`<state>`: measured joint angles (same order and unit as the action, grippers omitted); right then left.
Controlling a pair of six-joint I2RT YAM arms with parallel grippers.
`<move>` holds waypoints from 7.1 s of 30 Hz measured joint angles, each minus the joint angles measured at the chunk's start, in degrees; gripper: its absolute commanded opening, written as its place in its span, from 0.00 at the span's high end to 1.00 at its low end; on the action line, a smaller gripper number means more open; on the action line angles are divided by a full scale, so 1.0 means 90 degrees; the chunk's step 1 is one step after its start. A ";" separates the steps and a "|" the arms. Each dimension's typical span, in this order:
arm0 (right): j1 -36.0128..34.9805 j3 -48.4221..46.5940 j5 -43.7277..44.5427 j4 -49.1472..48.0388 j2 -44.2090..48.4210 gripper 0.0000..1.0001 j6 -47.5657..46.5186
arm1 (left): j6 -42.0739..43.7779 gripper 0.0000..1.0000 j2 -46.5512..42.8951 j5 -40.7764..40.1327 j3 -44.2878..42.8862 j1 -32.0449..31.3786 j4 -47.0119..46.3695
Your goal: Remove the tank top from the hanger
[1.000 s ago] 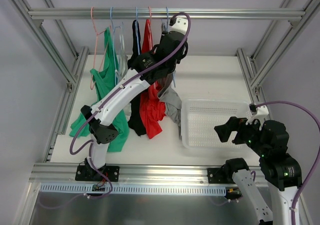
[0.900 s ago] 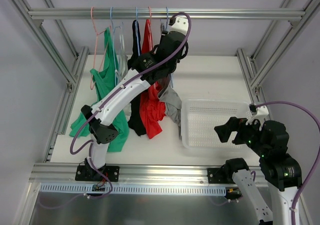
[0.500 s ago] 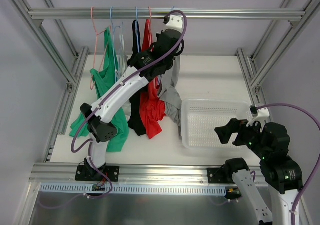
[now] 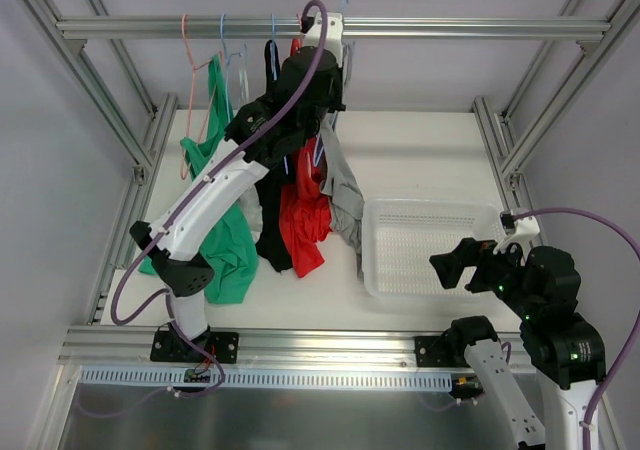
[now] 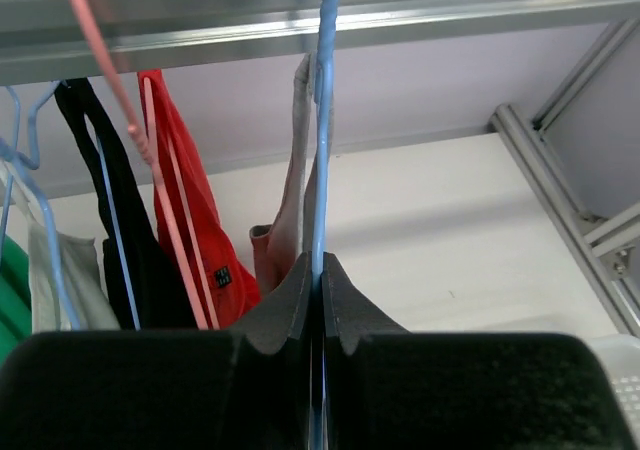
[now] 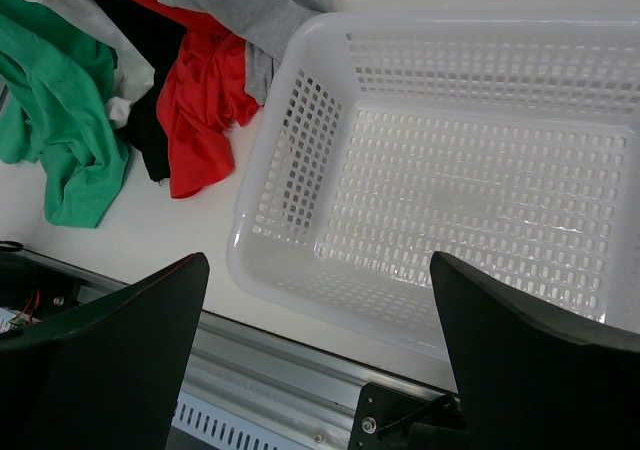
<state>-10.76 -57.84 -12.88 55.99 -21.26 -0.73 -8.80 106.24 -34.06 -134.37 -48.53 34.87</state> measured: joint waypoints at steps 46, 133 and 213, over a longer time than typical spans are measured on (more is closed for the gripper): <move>-0.3325 -0.0415 -0.0464 -0.3835 -0.4044 0.30 -0.0121 | -0.2047 1.00 -0.7893 0.0515 0.9185 -0.3033 -0.1666; -0.5238 0.2397 0.0544 -0.6001 -0.3320 0.34 0.2108 | 0.4197 1.00 -0.4369 0.0262 0.8536 -0.3055 -0.9952; -0.5489 0.0143 0.1389 -0.4051 -0.6477 0.01 -0.0121 | -0.0544 0.01 -0.5260 -0.0687 0.5212 -0.0976 -0.1817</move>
<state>-60.16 -56.55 -0.38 19.53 -79.55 -1.83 -13.69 58.89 -40.25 -87.46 -57.32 18.52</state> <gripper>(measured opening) 0.993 0.985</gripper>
